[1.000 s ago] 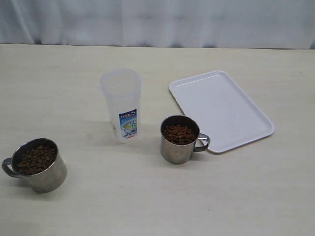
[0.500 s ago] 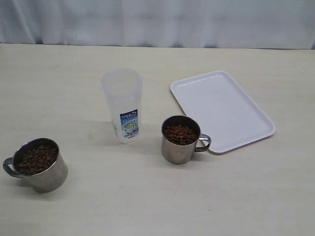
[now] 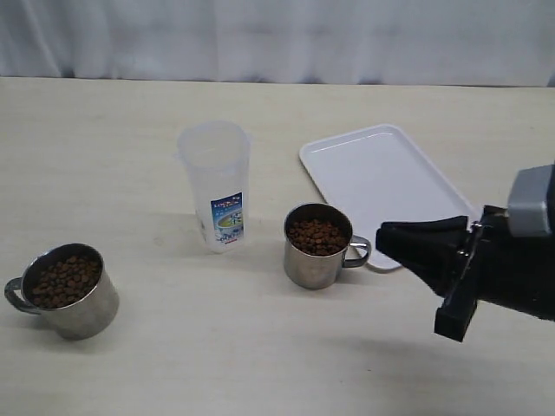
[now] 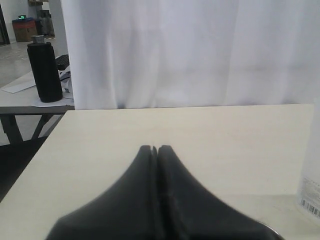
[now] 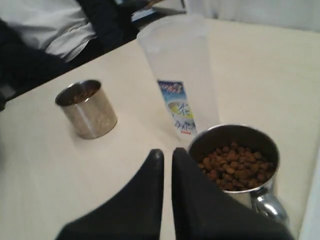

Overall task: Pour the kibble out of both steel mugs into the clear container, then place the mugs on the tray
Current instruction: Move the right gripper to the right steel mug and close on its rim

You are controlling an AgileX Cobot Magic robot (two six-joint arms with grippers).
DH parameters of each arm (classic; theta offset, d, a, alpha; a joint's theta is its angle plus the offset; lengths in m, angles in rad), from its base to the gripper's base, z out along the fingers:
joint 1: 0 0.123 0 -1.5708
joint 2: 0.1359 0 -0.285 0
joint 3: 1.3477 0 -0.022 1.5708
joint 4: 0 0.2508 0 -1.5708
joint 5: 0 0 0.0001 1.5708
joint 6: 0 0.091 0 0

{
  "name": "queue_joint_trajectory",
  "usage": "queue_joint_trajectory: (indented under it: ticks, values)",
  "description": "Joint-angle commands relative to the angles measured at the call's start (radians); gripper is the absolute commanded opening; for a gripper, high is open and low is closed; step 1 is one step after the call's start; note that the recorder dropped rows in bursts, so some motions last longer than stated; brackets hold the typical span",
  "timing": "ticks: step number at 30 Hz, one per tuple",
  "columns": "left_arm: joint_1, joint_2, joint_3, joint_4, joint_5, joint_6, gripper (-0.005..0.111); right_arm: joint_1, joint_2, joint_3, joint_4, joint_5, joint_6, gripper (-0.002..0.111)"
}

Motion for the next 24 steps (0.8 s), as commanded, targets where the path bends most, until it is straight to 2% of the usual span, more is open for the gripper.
queue_joint_trajectory:
  ticks: [1,9,21,24]
  values:
    - [-0.001,-0.002,0.002,0.005,-0.011,-0.002,0.0,0.003,0.205,-0.093,-0.098,-0.027,-0.141,0.005]
    - [-0.001,-0.002,0.002,0.005,-0.011,-0.002,0.0,0.003,0.39,-0.205,-0.1,0.184,-0.171,0.005]
    - [-0.001,-0.002,0.002,0.005,-0.011,-0.002,0.0,0.003,0.528,-0.316,-0.095,0.171,-0.181,0.005]
    - [-0.001,-0.002,0.002,0.005,-0.011,-0.002,0.0,0.003,0.56,-0.346,-0.095,0.163,-0.181,0.013]
